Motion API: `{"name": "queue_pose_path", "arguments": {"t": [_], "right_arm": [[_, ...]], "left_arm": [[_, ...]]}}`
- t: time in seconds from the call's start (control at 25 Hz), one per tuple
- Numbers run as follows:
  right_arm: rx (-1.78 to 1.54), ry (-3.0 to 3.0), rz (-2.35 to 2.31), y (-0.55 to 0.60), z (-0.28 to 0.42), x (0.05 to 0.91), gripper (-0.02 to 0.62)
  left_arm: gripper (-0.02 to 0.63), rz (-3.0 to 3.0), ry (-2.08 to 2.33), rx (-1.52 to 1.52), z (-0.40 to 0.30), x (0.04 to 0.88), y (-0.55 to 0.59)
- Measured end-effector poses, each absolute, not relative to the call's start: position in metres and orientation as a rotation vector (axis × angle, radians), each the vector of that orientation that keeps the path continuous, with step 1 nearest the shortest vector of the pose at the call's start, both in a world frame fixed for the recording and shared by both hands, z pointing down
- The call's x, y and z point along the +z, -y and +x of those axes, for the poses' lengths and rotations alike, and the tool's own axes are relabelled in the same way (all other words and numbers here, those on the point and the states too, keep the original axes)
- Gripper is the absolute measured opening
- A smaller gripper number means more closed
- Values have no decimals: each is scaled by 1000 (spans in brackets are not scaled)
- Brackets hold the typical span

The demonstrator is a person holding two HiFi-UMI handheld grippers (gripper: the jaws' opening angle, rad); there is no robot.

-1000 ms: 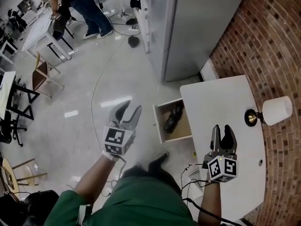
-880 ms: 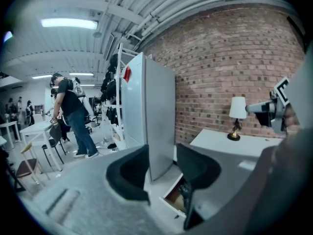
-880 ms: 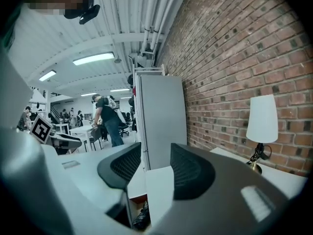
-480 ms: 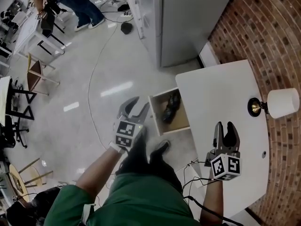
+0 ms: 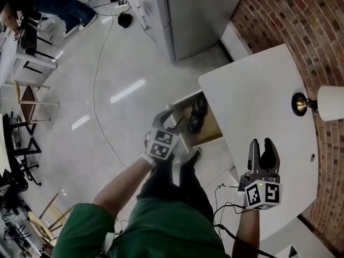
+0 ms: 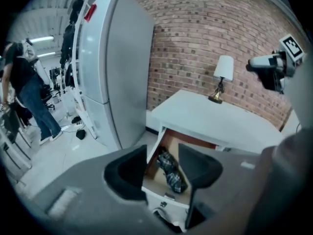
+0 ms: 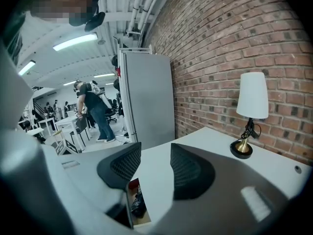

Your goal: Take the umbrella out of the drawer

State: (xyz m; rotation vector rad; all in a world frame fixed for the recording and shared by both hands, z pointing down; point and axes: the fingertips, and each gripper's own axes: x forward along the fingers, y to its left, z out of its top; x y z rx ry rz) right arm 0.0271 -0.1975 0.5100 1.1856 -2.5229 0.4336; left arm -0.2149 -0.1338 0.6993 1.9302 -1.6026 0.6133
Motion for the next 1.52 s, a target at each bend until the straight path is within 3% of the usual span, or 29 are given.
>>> {"name": "queue_pose_path", "arguments": {"t": [0.88, 1.52], "right_arm": [[573, 2244, 1350, 192, 91, 597, 170], [592, 2150, 1326, 186, 102, 642, 170]], "left_arm": [[227, 1738, 1245, 710, -148, 906, 197], [394, 1440, 1333, 693, -139, 1012, 232]]}}
